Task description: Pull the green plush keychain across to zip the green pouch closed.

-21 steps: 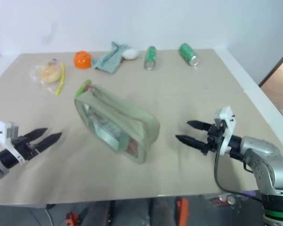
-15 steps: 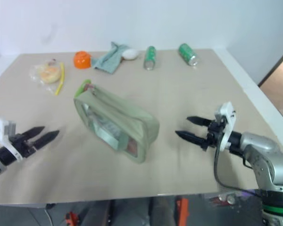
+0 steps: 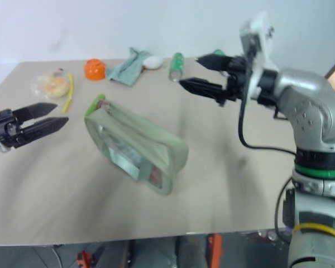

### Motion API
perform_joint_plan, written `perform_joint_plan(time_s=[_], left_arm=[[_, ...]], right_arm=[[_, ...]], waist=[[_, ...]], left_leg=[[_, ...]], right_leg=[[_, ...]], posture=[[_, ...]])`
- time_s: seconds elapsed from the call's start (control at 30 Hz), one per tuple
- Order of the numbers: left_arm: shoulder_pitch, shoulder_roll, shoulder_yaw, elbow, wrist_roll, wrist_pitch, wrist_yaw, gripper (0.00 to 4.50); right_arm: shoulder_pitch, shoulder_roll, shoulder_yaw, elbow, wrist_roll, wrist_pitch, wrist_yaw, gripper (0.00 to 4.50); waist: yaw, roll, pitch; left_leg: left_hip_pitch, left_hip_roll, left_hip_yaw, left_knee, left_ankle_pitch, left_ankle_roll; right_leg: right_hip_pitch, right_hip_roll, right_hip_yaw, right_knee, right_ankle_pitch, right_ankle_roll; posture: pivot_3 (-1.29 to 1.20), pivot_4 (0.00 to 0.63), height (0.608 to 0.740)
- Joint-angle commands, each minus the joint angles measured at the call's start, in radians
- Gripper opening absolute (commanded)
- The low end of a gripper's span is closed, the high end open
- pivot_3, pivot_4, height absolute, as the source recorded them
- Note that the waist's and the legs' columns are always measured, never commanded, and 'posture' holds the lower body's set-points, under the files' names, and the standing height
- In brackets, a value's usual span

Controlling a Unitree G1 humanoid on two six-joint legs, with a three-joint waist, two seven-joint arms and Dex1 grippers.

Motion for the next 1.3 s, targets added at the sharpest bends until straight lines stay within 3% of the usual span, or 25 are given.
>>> perform_joint_plan(time_s=[0.03, 0.27, 0.37, 0.57, 0.97, 1.3], left_arm=[[-0.029, 0.023, -0.009, -0.045, -0.028, -0.003, -0.040, 4.48], [-0.021, 0.010, -0.015, -0.062, -0.017, -0.023, -0.058, 4.48], [-0.013, -0.013, -0.016, -0.075, -0.024, -0.031, -0.048, 4.48], [0.003, -0.049, -0.018, -0.094, -0.019, -0.040, -0.030, 4.48], [-0.080, -0.087, -0.096, -0.011, 0.010, -0.072, -0.074, 4.48], [-0.122, 0.004, -0.166, 0.059, 0.076, -0.083, -0.242, 4.48]], right_arm=[[-0.127, 0.033, 0.074, -0.042, 0.068, 0.149, 0.034, 4.50], [-0.303, 0.111, 0.038, 0.041, 0.257, 0.433, 0.065, 4.50], [-0.263, 0.049, 0.142, -0.045, 0.169, 0.313, 0.183, 4.50], [-0.202, 0.053, 0.178, -0.167, 0.197, 0.322, 0.216, 4.50], [-0.151, 0.016, 0.115, -0.245, 0.276, 0.533, 0.070, 4.50], [-0.155, 0.104, 0.127, -0.191, 0.286, 0.695, -0.081, 4.50]], waist=[[0.000, 0.000, 0.000], [0.000, 0.000, 0.000], [0.003, 0.000, 0.000], [0.000, 0.000, 0.000], [0.001, 0.000, 0.000], [-0.002, 0.000, 0.000]], left_leg=[[0.000, 0.000, 0.000, -0.001, 0.000, 0.000], [0.000, 0.001, 0.000, 0.000, 0.000, 0.000], [0.000, 0.002, -0.001, 0.000, 0.000, 0.000], [0.000, 0.003, 0.000, 0.001, 0.000, 0.000], [0.001, 0.004, 0.000, 0.004, 0.000, 0.000], [0.001, 0.006, 0.000, 0.005, 0.000, 0.000]], right_leg=[[0.000, 0.001, 0.000, 0.000, 0.000, 0.000], [0.000, 0.002, 0.000, 0.001, 0.000, -0.001], [0.001, 0.002, 0.000, 0.001, -0.001, -0.003], [0.000, 0.003, 0.000, 0.001, 0.000, -0.003], [0.000, 0.005, 0.000, 0.002, 0.001, -0.004], [0.000, 0.007, 0.001, 0.002, 0.002, -0.005]], posture=[[0.00, 0.150, 0.740], [0.00, 0.150, 0.740], [0.00, 0.150, 0.740], [0.00, 0.150, 0.740], [0.00, 0.150, 0.740], [0.00, 0.150, 0.740]])
